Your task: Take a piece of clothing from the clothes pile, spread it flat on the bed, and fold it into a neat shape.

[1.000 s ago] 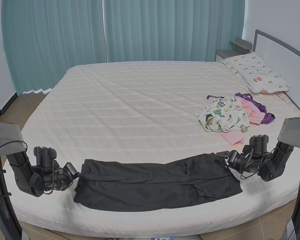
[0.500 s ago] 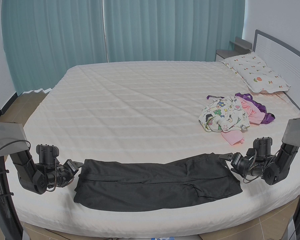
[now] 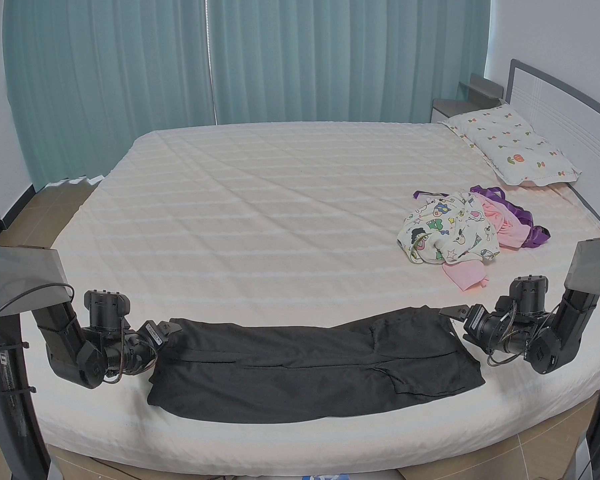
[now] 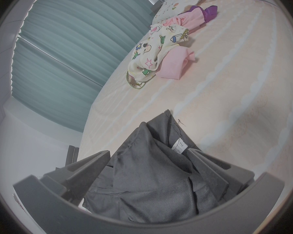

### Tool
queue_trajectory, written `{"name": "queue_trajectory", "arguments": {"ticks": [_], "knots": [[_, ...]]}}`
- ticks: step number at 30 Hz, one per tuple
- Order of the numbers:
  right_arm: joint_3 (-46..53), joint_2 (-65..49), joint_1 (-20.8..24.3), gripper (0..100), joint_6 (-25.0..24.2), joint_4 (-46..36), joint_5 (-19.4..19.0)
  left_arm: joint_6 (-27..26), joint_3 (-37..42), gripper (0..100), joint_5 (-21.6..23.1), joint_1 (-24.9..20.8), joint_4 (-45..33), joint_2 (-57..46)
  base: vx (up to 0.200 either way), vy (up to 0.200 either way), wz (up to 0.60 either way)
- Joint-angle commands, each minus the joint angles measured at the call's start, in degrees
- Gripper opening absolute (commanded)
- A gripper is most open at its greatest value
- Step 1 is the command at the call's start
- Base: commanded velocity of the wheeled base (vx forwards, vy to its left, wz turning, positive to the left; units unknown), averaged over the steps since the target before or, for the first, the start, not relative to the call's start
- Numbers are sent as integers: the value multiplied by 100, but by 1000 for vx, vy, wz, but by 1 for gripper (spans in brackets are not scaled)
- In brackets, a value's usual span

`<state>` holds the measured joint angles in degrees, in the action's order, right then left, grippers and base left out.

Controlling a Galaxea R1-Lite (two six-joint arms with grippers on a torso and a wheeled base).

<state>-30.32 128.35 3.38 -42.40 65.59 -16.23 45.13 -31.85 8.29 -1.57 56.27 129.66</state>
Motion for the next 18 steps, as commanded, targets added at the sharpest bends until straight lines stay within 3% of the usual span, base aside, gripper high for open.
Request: {"name": "queue_trajectory", "arguments": {"ticks": [1, 18], "knots": [[96, 58, -12, 100, 4, 42, 5, -13, 56, 0, -29, -1, -20, 103, 0, 0, 0], [-238, 243, -241, 100, -58, 7, -12, -22, 434, 0, -135, 254, -20, -213, 0, 0, 0]]}}
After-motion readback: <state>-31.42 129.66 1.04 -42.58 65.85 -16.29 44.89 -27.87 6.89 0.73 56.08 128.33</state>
